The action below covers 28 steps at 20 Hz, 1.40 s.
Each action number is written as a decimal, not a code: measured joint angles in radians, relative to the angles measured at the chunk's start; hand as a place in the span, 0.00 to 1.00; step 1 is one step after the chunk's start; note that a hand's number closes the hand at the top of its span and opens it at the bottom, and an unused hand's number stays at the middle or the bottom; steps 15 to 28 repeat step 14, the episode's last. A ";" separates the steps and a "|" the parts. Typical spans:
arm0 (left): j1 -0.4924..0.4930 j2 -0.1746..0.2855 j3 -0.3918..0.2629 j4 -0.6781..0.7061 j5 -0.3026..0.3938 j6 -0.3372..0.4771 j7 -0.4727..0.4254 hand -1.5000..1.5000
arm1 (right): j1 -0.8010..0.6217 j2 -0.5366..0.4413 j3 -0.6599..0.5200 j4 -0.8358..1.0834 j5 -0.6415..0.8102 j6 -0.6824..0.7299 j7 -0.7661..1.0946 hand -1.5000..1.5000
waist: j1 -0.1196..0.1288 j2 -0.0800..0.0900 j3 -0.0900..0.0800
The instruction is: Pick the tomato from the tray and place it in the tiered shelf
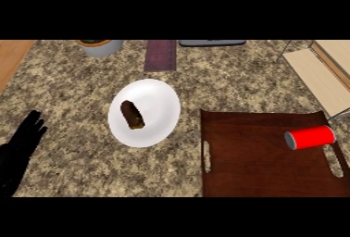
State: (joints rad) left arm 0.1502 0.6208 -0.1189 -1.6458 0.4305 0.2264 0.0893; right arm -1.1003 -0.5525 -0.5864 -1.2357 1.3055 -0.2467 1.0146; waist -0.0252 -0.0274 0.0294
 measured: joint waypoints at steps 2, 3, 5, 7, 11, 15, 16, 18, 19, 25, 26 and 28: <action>0.015 0.001 0.006 -0.006 0.000 0.003 -0.008 0.50 | 0.003 0.001 0.007 -0.086 0.017 0.039 0.023 0.00 | -0.007 -0.003 -0.002; 0.021 0.001 0.007 -0.008 -0.006 0.006 -0.013 0.50 | 0.007 -0.004 0.005 -0.130 0.022 0.062 0.031 0.00 | -0.013 -0.005 -0.003; 0.034 0.004 0.013 -0.014 -0.004 0.012 -0.010 0.50 | 0.018 -0.009 0.005 -0.219 0.035 0.119 0.048 0.00 | -0.026 -0.010 -0.004; 0.049 0.009 0.019 -0.024 0.001 0.014 -0.007 0.50 | 0.019 -0.016 0.002 -0.305 0.050 0.192 0.065 0.00 | -0.037 -0.013 -0.006; 0.080 0.017 0.034 -0.037 0.014 0.016 -0.003 0.50 | 0.029 0.002 -0.004 -0.466 0.070 0.336 0.087 0.00 | -0.058 -0.021 -0.010; 0.101 0.020 0.040 -0.048 0.014 0.022 -0.002 0.50 | 0.034 0.015 -0.008 -0.591 0.075 0.434 0.082 0.00 | -0.076 -0.027 -0.012; 0.101 0.020 0.040 -0.048 0.014 0.022 -0.002 0.50 | 0.034 0.015 -0.008 -0.591 0.075 0.434 0.082 0.00 | -0.076 -0.027 -0.012; 0.101 0.020 0.040 -0.048 0.014 0.022 -0.002 0.50 | 0.034 0.015 -0.008 -0.591 0.075 0.434 0.082 0.00 | -0.076 -0.027 -0.012; 0.101 0.020 0.040 -0.048 0.014 0.022 -0.002 0.50 | 0.034 0.015 -0.008 -0.591 0.075 0.434 0.082 0.00 | -0.076 -0.027 -0.012; 0.101 0.020 0.040 -0.048 0.014 0.022 -0.002 0.50 | 0.034 0.015 -0.008 -0.591 0.075 0.434 0.082 0.00 | -0.076 -0.027 -0.012; 0.101 0.020 0.040 -0.048 0.014 0.022 -0.002 0.50 | 0.034 0.015 -0.008 -0.591 0.075 0.434 0.082 0.00 | -0.076 -0.027 -0.012; 0.101 0.020 0.040 -0.048 0.014 0.022 -0.002 0.50 | 0.034 0.015 -0.008 -0.591 0.075 0.434 0.082 0.00 | -0.076 -0.027 -0.012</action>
